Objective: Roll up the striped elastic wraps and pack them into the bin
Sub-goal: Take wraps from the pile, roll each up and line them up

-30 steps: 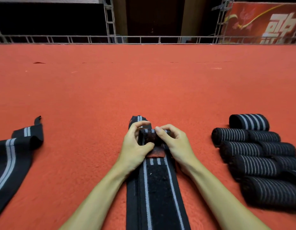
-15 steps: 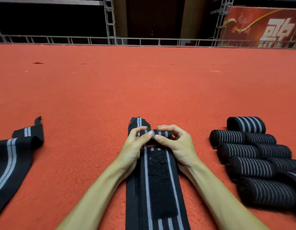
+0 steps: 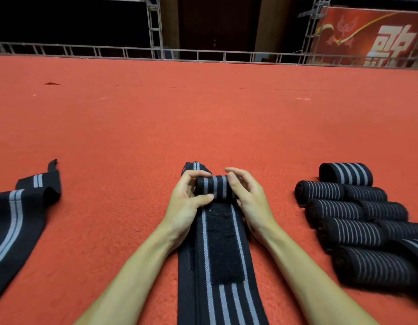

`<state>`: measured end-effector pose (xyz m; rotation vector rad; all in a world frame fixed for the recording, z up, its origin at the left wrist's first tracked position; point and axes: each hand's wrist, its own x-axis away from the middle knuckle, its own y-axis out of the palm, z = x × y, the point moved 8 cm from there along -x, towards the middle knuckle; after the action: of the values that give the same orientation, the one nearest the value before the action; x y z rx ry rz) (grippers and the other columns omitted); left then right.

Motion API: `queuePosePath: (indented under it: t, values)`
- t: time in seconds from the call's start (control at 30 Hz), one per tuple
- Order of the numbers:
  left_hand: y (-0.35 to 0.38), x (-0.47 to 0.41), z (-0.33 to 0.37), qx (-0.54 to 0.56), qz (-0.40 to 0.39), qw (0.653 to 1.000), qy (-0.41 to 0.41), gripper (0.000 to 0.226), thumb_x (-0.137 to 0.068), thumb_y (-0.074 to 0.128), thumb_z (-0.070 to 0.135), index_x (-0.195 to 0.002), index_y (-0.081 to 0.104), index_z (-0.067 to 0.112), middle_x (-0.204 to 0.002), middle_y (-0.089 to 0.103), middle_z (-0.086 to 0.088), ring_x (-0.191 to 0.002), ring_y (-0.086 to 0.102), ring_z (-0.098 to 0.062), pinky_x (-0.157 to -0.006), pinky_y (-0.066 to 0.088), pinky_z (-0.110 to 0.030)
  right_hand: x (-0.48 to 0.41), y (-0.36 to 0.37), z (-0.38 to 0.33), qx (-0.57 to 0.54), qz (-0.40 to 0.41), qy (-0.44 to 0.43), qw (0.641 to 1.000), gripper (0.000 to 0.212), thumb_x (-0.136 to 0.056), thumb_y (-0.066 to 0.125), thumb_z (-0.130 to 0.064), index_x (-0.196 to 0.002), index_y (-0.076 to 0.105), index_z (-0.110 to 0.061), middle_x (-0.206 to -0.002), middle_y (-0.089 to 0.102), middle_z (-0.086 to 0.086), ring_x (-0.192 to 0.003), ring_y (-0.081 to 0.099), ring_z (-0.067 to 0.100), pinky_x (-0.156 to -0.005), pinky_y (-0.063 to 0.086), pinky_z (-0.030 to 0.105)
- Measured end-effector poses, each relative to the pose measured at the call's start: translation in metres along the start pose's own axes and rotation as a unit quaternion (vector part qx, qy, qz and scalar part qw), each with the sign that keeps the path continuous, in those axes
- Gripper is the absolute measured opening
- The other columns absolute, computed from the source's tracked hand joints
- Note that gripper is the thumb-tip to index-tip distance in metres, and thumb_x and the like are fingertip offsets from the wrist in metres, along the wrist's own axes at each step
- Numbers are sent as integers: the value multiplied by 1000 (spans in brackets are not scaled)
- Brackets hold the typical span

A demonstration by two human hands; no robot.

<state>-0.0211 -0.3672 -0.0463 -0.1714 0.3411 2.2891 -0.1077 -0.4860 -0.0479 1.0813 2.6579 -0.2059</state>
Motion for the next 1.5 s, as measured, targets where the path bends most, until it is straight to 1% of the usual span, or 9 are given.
queuePosePath:
  t: [0.17, 0.27, 0.4, 0.53, 0.73, 1.0, 1.17, 1.33, 1.5]
  values:
    - [8, 2, 4, -13, -33, 999, 38, 43, -67, 57, -16, -81, 60, 24, -101, 68, 8, -93, 60, -8, -81, 48, -21, 2, 7, 3, -7, -25, 52, 998, 66, -76, 56, -66, -86, 64, -1, -83, 67, 11, -78, 57, 16, -78, 46, 37]
    - [9, 2, 7, -15, -28, 998, 47, 42, -63, 55, -8, -81, 65, 29, -109, 68, 4, -100, 62, -11, -88, 49, -27, 4, 9, 4, -84, -35, 73, 993, 43, -77, 65, -49, -86, 67, -7, -85, 66, 10, -81, 59, 20, -80, 46, 40]
    - [11, 2, 0, 14, -31, 999, -8, 54, -64, 57, 3, -114, 60, 23, -111, 65, -6, -95, 63, -12, -82, 52, -25, 5, 12, 4, -145, -59, 74, 985, 33, -76, 71, -38, -98, 69, -13, -95, 68, 11, -89, 63, 24, -90, 48, 48]
    - [13, 6, -7, 5, -62, 998, -27, 56, -67, 68, 23, -119, 50, 28, -121, 61, -18, -112, 60, -34, -98, 48, -48, 11, 13, -6, -162, -105, 45, 980, 31, -79, 69, -17, -109, 66, -9, -100, 68, 13, -92, 65, 26, -83, 53, 41]
    - [17, 5, -9, -54, -56, 996, -38, 61, -74, 62, 58, -125, 33, 41, -121, 60, 4, -111, 61, -9, -99, 47, -35, 9, 7, -10, -212, -95, 23, 972, 45, -71, 69, 3, -115, 62, -4, -109, 64, 15, -92, 65, 20, -77, 54, 27]
    - [8, 0, -3, 6, -12, 1000, 6, 45, -79, 72, 15, -117, 51, 25, -109, 65, -4, -98, 65, -11, -81, 53, -24, 7, 6, -12, -224, -100, 25, 969, 59, -66, 73, 8, -121, 61, -10, -117, 65, 3, -101, 65, 17, -78, 54, 28]
    - [2, 3, 4, 7, -5, 999, 43, 46, -73, 63, 1, -103, 61, 36, -102, 63, -9, -94, 63, -20, -83, 55, -35, 4, 5, -9, -40, -48, -9, 998, 35, -81, 66, -34, -116, 64, -27, -109, 69, -2, -101, 65, 15, -84, 52, 32]
    - [4, 4, 5, 9, -10, 999, 37, 59, -80, 53, -22, -94, 64, 35, -98, 63, -5, -91, 59, -18, -83, 51, -36, 2, 10, 4, -14, -44, 55, 997, 55, -77, 49, -72, -110, 65, -32, -110, 69, -6, -105, 63, 14, -94, 48, 39]
    - [7, 4, 1, 48, -15, 999, -2, 59, -73, 39, -32, -90, 60, 22, -83, 63, -1, -77, 57, -14, -69, 50, -22, 4, 10, 6, -26, -27, 94, 995, 37, -92, 50, -54, -101, 66, -22, -96, 71, -5, -89, 65, 9, -87, 49, 33]
